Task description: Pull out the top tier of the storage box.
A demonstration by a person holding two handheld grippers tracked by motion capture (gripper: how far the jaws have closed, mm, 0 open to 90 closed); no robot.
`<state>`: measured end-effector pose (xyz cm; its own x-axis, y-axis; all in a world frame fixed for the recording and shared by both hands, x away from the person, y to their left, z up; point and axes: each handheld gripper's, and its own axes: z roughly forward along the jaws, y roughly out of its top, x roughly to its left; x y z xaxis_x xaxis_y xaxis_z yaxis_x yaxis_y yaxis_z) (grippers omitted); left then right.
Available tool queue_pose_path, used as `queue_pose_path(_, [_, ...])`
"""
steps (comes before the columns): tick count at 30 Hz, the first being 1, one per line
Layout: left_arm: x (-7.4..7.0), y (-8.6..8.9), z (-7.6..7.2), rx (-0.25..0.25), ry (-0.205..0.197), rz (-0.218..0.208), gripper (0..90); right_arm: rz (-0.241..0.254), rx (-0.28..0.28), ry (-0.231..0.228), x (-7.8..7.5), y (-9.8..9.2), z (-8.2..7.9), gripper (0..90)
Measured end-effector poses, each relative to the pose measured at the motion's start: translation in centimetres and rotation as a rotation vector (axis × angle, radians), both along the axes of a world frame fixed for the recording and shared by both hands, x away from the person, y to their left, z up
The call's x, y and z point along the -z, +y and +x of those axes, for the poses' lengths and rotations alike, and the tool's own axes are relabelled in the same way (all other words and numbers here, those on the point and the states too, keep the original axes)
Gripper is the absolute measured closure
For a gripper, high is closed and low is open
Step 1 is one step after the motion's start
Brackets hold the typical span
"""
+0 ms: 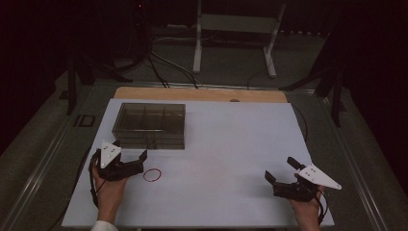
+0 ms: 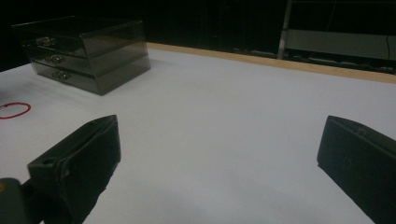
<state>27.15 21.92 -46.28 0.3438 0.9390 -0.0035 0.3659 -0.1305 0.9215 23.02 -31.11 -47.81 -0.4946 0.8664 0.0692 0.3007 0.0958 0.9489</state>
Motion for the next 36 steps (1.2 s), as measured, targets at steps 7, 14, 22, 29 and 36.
queue_pose_path(7, [-0.1,-0.6,0.5,0.002,-0.001,0.008,2.3,0.003,0.007,0.000,0.0,-0.1,0.0,0.0])
queue_pose_path(14, [-0.1,-1.2,1.1,0.006,-0.001,0.017,2.3,0.002,0.009,0.001,0.0,-0.1,0.0,0.0])
queue_pose_path(22, [0.2,-1.6,1.8,-0.002,0.003,0.015,2.3,0.007,0.013,-0.001,0.0,-0.2,0.0,0.0])
queue_pose_path(29, [0.5,-1.9,2.2,-0.006,0.008,0.019,2.3,0.007,0.014,0.001,0.0,-0.2,0.0,0.0])
queue_pose_path(36, [0.7,-2.0,2.6,-0.014,0.016,0.027,2.3,0.008,0.016,0.000,0.0,-0.3,0.0,0.0])
